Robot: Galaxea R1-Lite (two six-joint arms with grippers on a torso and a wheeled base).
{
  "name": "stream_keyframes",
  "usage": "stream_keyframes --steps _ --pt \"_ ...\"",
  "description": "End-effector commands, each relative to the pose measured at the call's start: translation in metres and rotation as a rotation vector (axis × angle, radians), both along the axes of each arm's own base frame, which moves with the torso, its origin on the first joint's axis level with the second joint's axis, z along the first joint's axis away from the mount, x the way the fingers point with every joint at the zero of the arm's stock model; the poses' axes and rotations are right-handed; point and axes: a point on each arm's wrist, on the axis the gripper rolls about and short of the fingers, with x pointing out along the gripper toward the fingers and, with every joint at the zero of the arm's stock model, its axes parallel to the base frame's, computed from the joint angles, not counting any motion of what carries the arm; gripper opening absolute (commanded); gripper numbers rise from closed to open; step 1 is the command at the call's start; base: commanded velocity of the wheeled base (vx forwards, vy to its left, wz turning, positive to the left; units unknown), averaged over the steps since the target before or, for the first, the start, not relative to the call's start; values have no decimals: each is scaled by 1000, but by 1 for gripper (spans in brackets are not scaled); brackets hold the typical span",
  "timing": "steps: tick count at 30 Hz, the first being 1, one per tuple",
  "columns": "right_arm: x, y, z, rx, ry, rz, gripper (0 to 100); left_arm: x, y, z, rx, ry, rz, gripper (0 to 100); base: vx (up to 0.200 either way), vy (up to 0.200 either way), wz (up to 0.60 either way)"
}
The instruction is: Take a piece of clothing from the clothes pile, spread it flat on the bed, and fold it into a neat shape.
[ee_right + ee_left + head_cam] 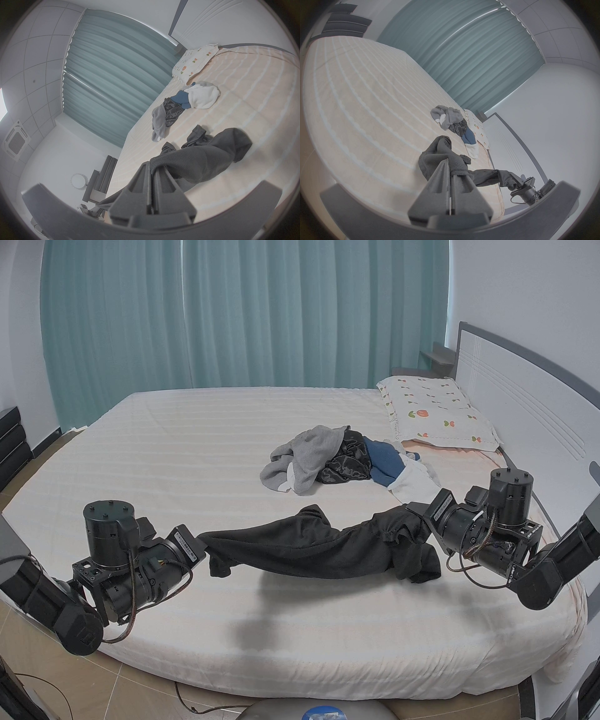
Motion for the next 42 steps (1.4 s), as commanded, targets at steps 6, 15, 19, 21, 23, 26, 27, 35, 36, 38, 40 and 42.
stream_keyframes --steps 6,15,19,21,23,26,27,35,36,38,40,42 --pt "-5 -3 12 17 -36 -1 0 -3 1 7 -6 -20 1 0 0 200 0" --pt "-6 -4 17 27 -52 -3 0 -3 2 8 -6 -22 3 0 0 200 0" --pt "-6 -4 18 28 -53 -3 0 -3 4 10 -8 -31 7 0 0 200 0" --pt "-6 -4 18 28 -53 -5 0 -2 4 10 -8 -33 10 0 0 200 0" --pt "-6 -4 18 28 -53 -5 0 -3 5 11 -9 -36 12 0 0 200 0" --pt "-7 -5 20 32 -62 -6 0 -3 6 13 -11 -41 15 0 0 200 0" --pt "-7 -5 21 33 -64 -6 0 -3 6 13 -11 -41 15 0 0 200 0" --pt "-10 -8 28 41 -84 -11 0 -3 7 14 -11 -45 18 0 0 200 0" --pt "-11 -8 28 41 -84 -11 0 -3 7 14 -13 -46 18 0 0 200 0" --pt "-11 -8 28 41 -83 -11 0 -3 7 14 -12 -46 18 0 0 200 0" --pt "-11 -8 28 40 -81 -11 0 -3 7 15 -13 -49 19 0 0 200 0" --pt "-10 -8 27 40 -80 -11 0 -3 8 16 -13 -54 22 0 0 200 0"
